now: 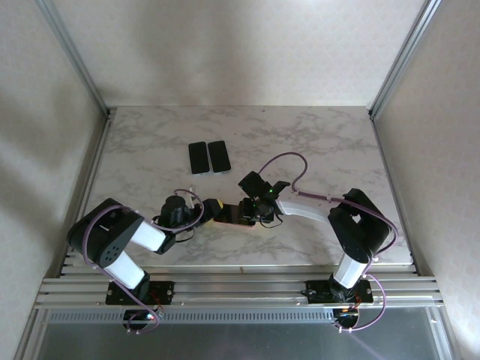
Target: Put the phone into the phone case
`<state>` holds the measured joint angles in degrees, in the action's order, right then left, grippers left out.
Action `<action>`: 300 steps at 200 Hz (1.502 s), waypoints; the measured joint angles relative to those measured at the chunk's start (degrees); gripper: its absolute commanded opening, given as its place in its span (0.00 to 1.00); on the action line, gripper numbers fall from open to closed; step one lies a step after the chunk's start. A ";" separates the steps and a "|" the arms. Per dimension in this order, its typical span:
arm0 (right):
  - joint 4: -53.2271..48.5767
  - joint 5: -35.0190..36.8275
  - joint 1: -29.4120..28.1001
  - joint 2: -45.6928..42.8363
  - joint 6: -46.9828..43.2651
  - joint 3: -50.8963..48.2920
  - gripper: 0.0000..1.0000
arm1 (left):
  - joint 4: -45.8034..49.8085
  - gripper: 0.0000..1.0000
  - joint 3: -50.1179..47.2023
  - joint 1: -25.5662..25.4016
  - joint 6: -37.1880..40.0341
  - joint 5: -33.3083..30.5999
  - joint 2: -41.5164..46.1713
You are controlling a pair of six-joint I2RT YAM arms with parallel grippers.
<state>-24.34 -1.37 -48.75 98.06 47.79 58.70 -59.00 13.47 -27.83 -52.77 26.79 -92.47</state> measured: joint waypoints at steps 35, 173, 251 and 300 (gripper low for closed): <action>-0.13 -0.15 0.02 0.00 0.20 0.24 0.58 | -0.20 0.60 -0.11 0.00 0.00 -0.02 0.00; 0.83 -0.79 -0.04 -0.98 0.39 0.17 0.77 | 1.75 0.60 -1.22 -0.26 -0.02 -1.33 2.40; 1.18 -1.90 -0.04 -7.56 0.22 -4.92 0.07 | 2.56 0.60 -0.85 -0.26 0.00 -1.33 2.56; 2.54 -3.15 -0.04 -7.56 1.05 -7.63 0.01 | 3.26 0.61 -0.76 -0.26 0.00 -1.36 2.86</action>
<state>-21.80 -4.51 -48.80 90.50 48.84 51.07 -55.75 12.71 -28.10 -52.77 25.43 -89.60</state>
